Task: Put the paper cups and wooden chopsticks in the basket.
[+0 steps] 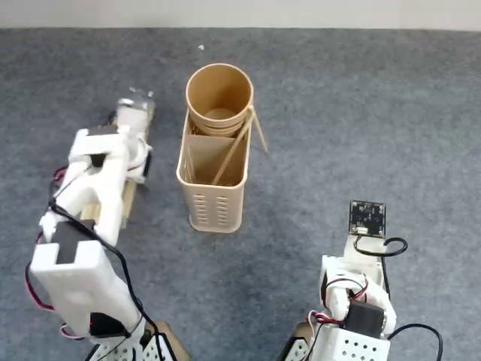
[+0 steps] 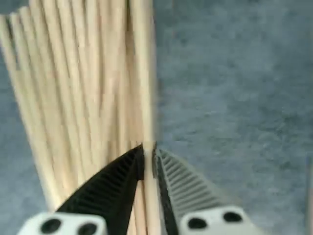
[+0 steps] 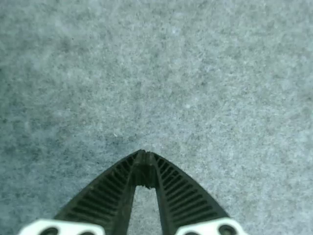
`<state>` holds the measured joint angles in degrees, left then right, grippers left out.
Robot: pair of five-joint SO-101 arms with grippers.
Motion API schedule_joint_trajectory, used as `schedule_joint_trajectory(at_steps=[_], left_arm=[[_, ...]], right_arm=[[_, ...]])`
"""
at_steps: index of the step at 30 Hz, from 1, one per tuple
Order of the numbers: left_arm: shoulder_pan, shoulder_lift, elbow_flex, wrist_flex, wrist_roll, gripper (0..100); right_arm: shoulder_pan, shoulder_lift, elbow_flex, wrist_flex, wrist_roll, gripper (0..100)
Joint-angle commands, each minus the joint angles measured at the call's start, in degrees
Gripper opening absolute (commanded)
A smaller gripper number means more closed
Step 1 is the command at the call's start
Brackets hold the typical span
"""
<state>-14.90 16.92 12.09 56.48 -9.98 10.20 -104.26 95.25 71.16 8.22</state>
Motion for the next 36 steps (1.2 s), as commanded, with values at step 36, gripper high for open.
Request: schedule_joint_trajectory(at_steps=[36], left_arm=[[21.23,-46.73,-32.40,41.05,6.15,0]], right_arm=[[0.40,-0.66,7.78,0.22,-0.62,0.5]])
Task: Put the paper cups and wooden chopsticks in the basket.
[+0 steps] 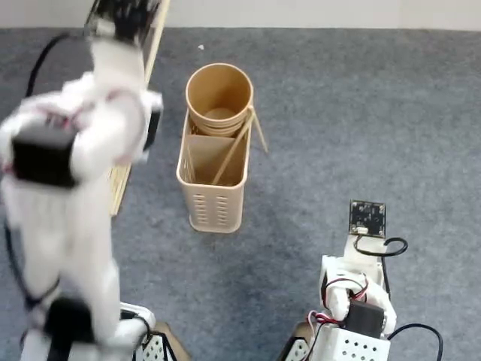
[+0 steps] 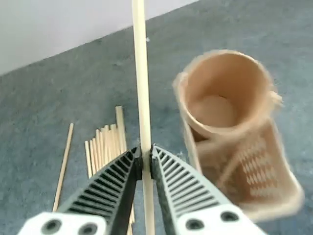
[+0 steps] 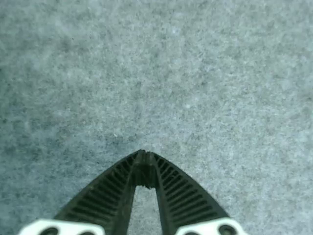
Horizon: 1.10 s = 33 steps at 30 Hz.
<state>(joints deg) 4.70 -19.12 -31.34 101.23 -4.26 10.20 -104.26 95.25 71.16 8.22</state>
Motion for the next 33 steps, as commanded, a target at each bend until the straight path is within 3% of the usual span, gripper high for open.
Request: schedule_joint_trajectory(at_steps=[1,7,14,18,27,33], left_arm=[[1.71,-13.49,15.25,-6.68,0.44,0],[6.02,-22.29,30.64,-23.65,0.62,0],[16.04,-22.81,32.57,-41.05,0.26,0],[20.97,-22.90,36.97,-45.89,0.09,0],[21.49,-28.79,56.57,-63.30,0.18,0],[19.47,-36.88,66.33,-63.74,0.18,1]], right_arm=[[0.40,-0.66,7.78,0.22,-0.62,0.5],[0.40,-0.66,7.78,0.22,-0.62,0.5],[0.40,-0.66,7.78,0.22,-0.62,0.5],[0.40,-0.66,7.78,0.22,-0.62,0.5],[0.40,-0.66,7.78,0.22,-0.62,0.5],[0.40,-0.66,7.78,0.22,-0.62,0.5]])
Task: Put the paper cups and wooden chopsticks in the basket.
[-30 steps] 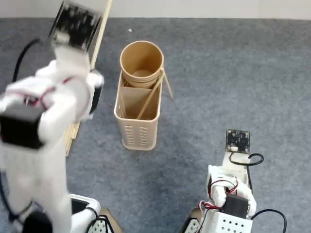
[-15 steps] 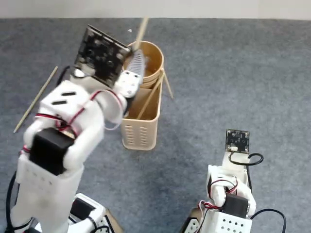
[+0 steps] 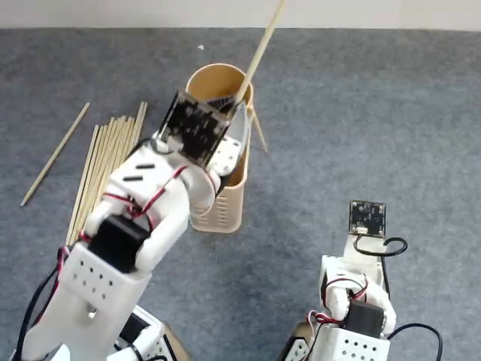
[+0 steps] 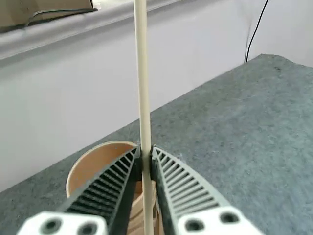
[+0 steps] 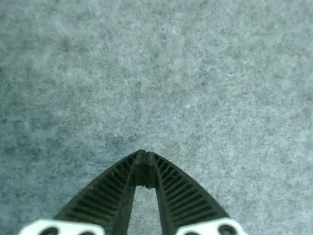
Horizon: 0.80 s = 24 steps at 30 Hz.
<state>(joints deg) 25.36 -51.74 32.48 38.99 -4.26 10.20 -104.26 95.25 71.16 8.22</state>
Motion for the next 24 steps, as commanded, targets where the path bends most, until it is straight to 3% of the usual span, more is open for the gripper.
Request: schedule_joint_trajectory(at_steps=[1,6,15,24], left_arm=[[-1.89,-5.85,3.74,-1.49,0.18,1],[-5.05,-12.44,9.10,-1.49,0.62,15],[-8.22,-15.69,11.03,-1.41,0.44,13],[-36.35,-15.08,9.36,4.13,0.62,13]], right_arm=[[0.40,-0.66,7.78,0.22,-0.62,0.5],[0.40,-0.66,7.78,0.22,-0.62,0.5],[0.40,-0.66,7.78,0.22,-0.62,0.5],[0.40,-0.66,7.78,0.22,-0.62,0.5]])
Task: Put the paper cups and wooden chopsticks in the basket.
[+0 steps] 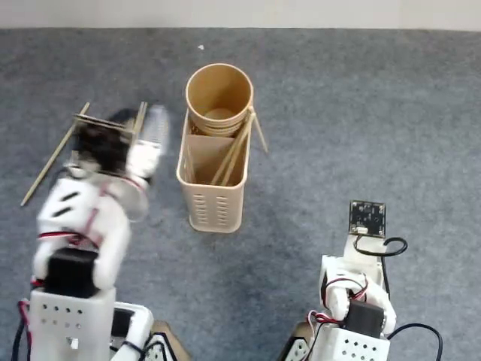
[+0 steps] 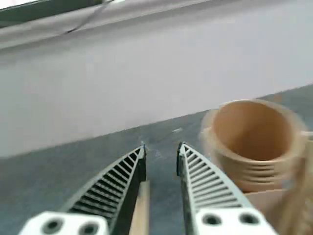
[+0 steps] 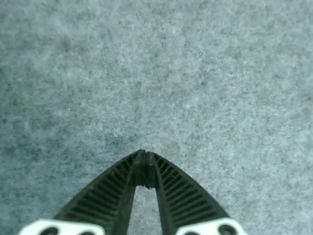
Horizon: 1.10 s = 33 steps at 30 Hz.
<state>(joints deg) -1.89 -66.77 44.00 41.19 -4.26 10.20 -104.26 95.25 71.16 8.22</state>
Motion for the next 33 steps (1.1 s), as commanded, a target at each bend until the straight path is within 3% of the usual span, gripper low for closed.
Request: schedule_joint_trajectory(at_steps=[1,7,9,11,13,16,19,23,25,33], left_arm=[[-11.91,0.04,-1.80,3.43,0.44,13],[-25.19,8.04,6.37,5.27,0.26,13],[-26.86,14.11,7.16,5.80,0.09,13],[-26.86,21.05,5.58,8.79,-4.48,13],[-26.86,27.56,1.80,12.57,-8.88,13],[-27.21,33.98,-5.58,15.65,-9.76,13],[-25.54,35.91,-11.82,23.56,-12.75,13],[-13.67,39.08,-13.41,29.98,-19.08,13],[-10.33,41.80,-13.85,29.27,-19.25,14],[-10.33,62.64,-20.44,21.27,-19.60,19]], right_arm=[[0.40,-0.66,7.78,0.22,-0.62,0.5],[0.40,-0.66,7.78,0.22,-0.62,0.5],[0.40,-0.66,7.78,0.22,-0.62,0.5],[0.40,-0.66,7.78,0.22,-0.62,0.5],[0.40,-0.66,7.78,0.22,-0.62,0.5],[0.40,-0.66,7.78,0.22,-0.62,0.5],[0.40,-0.66,7.78,0.22,-0.62,0.5],[0.40,-0.66,7.78,0.22,-0.62,0.5],[0.40,-0.66,7.78,0.22,-0.62,0.5],[0.40,-0.66,7.78,0.22,-0.62,0.5]])
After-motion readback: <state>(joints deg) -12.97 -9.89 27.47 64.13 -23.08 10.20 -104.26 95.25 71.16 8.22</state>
